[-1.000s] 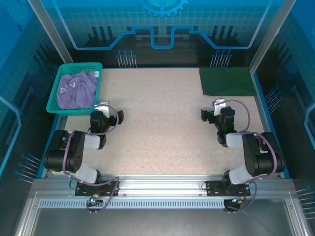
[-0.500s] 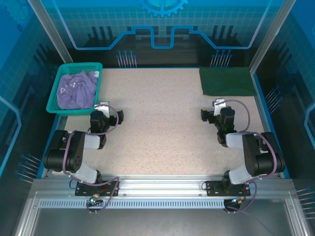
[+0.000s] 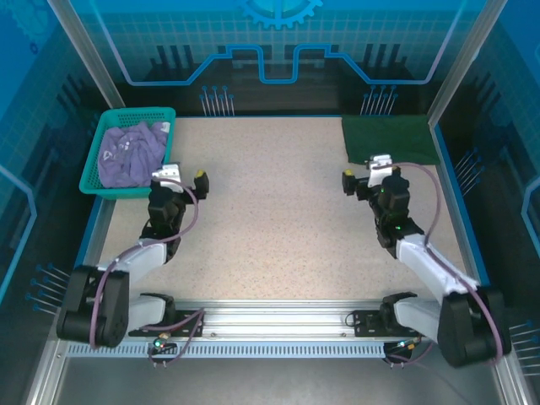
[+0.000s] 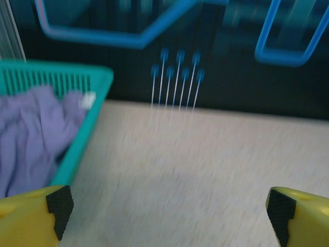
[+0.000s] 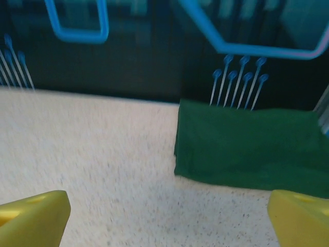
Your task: Fold and stack the t-shirts
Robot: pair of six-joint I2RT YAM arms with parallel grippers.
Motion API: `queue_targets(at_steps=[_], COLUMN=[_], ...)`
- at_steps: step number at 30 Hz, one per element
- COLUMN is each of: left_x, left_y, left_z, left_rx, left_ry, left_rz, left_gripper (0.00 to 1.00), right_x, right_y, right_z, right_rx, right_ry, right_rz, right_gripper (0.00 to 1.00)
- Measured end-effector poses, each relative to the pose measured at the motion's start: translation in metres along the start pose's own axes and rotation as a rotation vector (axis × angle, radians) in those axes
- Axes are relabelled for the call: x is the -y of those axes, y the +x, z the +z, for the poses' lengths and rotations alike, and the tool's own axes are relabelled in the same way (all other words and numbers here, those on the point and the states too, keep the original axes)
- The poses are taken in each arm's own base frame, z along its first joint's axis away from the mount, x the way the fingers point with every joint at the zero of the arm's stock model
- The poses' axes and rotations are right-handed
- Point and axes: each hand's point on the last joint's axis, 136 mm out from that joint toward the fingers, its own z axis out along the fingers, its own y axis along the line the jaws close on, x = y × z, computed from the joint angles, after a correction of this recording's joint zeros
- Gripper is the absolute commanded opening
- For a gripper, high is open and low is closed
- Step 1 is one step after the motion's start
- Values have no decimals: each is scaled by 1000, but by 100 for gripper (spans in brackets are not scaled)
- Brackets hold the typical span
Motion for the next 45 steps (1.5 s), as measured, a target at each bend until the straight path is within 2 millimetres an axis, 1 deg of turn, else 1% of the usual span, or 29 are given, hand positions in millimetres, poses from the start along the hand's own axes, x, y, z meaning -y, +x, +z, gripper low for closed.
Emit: queue_targets(at_steps=[1,3,5,7,9,11,12,14,15,16,18,19,20,22,23,24,25,26,27,28,29,30,31,34,36,37,39,42,45], left_x=[3,3,-6,-29,-51,-62,-66,-75,-82,-89,-98,-101,-102,-103,-104,-106,-109,-112,-117,-121,-126,-131,-137,-152,-162,-167,-176,-185,-190], left_y=[-17,-44,-70,-100,-122,-135,-137,-130,-122,-114,-102,-98,-96,-92,-88,-81,-70,-60,-44,-31,-19,-7,4,27,33,36,41,49,59], left_z=[-2,-6,-7,-3,-1,-2,-3,-2,0,4,16,27,37,64,75,85,95,101,106,109,112,114,116,119,121,122,120,116,116], left_rx=[51,111,138,142,127,117,107,61,20,-28,-127,-193,-240,-355,-402,-451,-504,-546,-608,-659,-704,-744,-785,-870,-896,-906,-925,-962,-983], left_ry=[10,31,40,8,-61,-103,-121,-166,-200,-237,-298,-325,-340,-365,-377,-392,-412,-432,-465,-497,-529,-563,-595,-671,-710,-732,-765,-798,-817], left_rz=[-42,-159,-290,-434,-554,-633,-664,-716,-738,-755,-771,-776,-780,-785,-783,-779,-775,-769,-757,-744,-728,-713,-691,-617,-557,-527,-477,-410,-399], left_gripper=[99,99,99,99,99,99,99,99,99,99,99,99,99,99,99,99,99,99,99,99,99,97,95,96,95,91,79,79,73], right_x=[5,13,21,31,39,47,49,47,43,37,22,8,-9,-64,-88,-122,-150,-172,-197,-216,-230,-241,-250,-261,-263,-265,-268,-269,-267], right_y=[-9,-17,-19,-11,-3,7,13,20,24,28,40,49,55,65,66,65,62,58,52,51,52,58,66,88,94,95,96,102,107], right_z=[-12,-28,-43,-59,-73,-86,-92,-97,-96,-93,-83,-76,-72,-64,-63,-61,-59,-54,-49,-43,-40,-39,-40,-47,-50,-51,-49,-43,-38], right_rx=[18,33,38,20,14,21,24,21,5,-21,-100,-162,-219,-353,-397,-448,-485,-505,-519,-528,-537,-551,-572,-625,-640,-645,-650,-671,-691], right_ry=[15,23,27,54,76,93,93,75,54,26,-28,-65,-107,-231,-285,-358,-418,-458,-507,-541,-565,-590,-614,-667,-689,-700,-720,-733,-733], right_rz=[54,127,194,289,362,433,464,505,520,532,543,534,510,396,337,248,181,135,93,61,34,4,-22,-70,-72,-67,-51,-22,8], right_gripper=[100,100,100,100,100,100,100,100,100,97,94,94,95,93,87,79,73,71,70,69,67,67,67,68,66,66,65,65,64])
